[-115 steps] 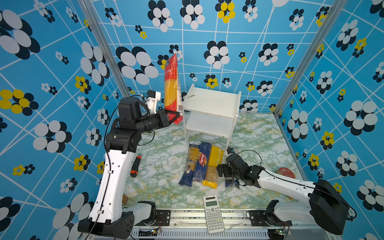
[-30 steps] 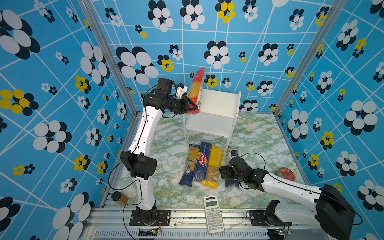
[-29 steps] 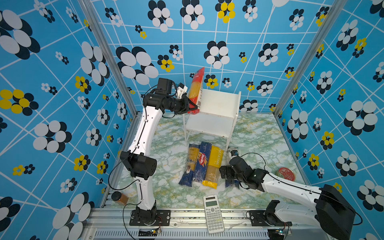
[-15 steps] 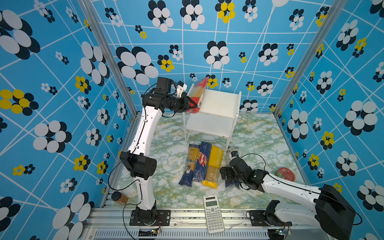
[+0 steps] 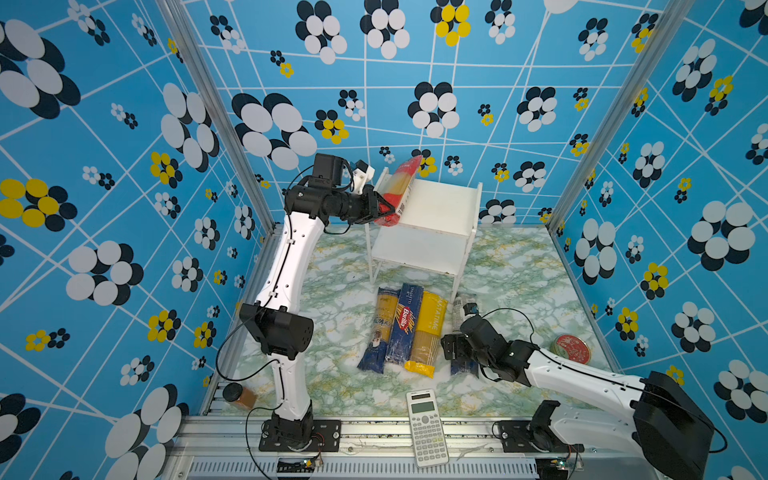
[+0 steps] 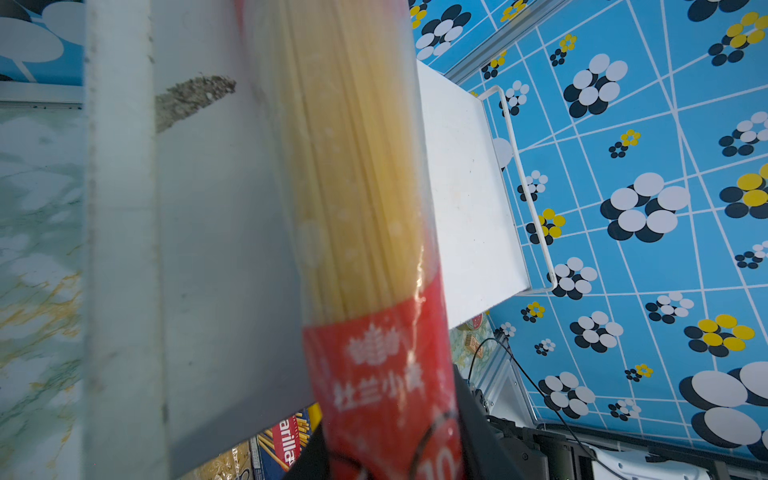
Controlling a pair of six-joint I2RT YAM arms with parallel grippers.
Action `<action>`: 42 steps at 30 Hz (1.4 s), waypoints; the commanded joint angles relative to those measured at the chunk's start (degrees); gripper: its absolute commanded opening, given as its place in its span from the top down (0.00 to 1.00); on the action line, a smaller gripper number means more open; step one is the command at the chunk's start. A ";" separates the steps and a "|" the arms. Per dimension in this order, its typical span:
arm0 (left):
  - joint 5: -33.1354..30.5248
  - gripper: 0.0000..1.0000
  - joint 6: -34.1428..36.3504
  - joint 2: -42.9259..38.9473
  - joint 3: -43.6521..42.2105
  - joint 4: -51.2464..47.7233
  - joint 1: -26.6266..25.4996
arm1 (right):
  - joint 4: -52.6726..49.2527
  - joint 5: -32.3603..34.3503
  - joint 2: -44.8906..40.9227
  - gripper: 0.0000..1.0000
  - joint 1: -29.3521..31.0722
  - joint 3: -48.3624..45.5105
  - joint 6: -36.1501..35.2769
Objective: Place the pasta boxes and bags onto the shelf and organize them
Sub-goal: 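Lower the red bag onto the shelf's top tier with the left gripper, then open the left gripper and release the red bag on the top tier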
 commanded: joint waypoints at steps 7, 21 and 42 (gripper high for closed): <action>-8.36 0.66 5.16 -3.09 -2.75 1.22 -2.12 | -2.24 2.16 -2.43 0.01 0.42 -1.29 0.35; -21.27 0.01 5.43 -10.01 -13.14 6.20 -2.38 | -12.93 4.07 -12.08 0.01 0.42 1.27 2.24; -18.14 0.01 4.30 -15.87 -15.75 10.26 -2.21 | -13.99 4.13 -15.96 0.01 0.40 -0.31 2.04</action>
